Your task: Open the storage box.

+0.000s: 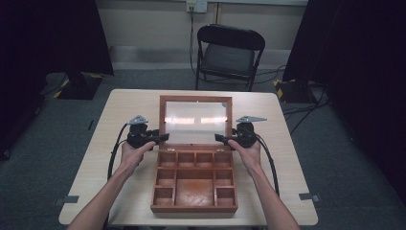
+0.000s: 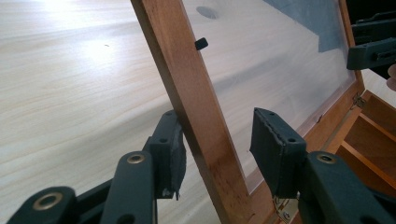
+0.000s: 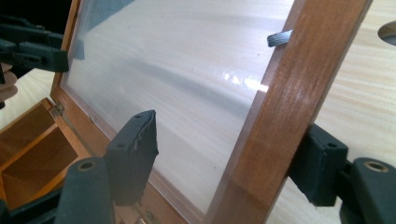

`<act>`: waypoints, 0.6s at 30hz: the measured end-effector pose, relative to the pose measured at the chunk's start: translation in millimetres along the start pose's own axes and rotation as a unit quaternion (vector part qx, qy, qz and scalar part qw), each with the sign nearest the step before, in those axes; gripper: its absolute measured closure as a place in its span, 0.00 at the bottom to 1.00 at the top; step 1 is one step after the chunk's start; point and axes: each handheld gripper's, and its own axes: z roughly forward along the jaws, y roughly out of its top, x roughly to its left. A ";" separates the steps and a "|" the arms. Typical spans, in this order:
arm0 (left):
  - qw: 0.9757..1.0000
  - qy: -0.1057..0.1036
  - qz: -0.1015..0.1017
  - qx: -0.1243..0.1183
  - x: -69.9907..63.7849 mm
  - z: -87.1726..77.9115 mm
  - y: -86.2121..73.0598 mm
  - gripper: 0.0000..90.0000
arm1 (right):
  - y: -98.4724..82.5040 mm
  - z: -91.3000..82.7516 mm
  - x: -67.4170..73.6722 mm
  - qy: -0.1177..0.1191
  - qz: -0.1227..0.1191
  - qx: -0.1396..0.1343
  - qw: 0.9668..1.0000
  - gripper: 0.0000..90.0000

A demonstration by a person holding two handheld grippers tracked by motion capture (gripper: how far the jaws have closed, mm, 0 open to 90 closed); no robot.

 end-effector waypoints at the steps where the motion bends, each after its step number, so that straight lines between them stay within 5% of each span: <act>1: 1.000 0.001 0.001 0.002 0.1 0.6 0.5 0.60 | -0.2 -0.5 -0.4 0.000 0.001 0.001 1.000 0.35; 8: 1.000 0.006 0.003 0.005 -0.5 4.1 1.0 0.57 | -2.8 -1.2 1.1 -0.019 -0.007 0.002 1.000 0.34; 18: 1.000 0.013 0.008 0.025 0.1 10.7 -2.6 0.48 | -7.1 7.3 -3.4 -0.013 0.007 0.016 1.000 0.28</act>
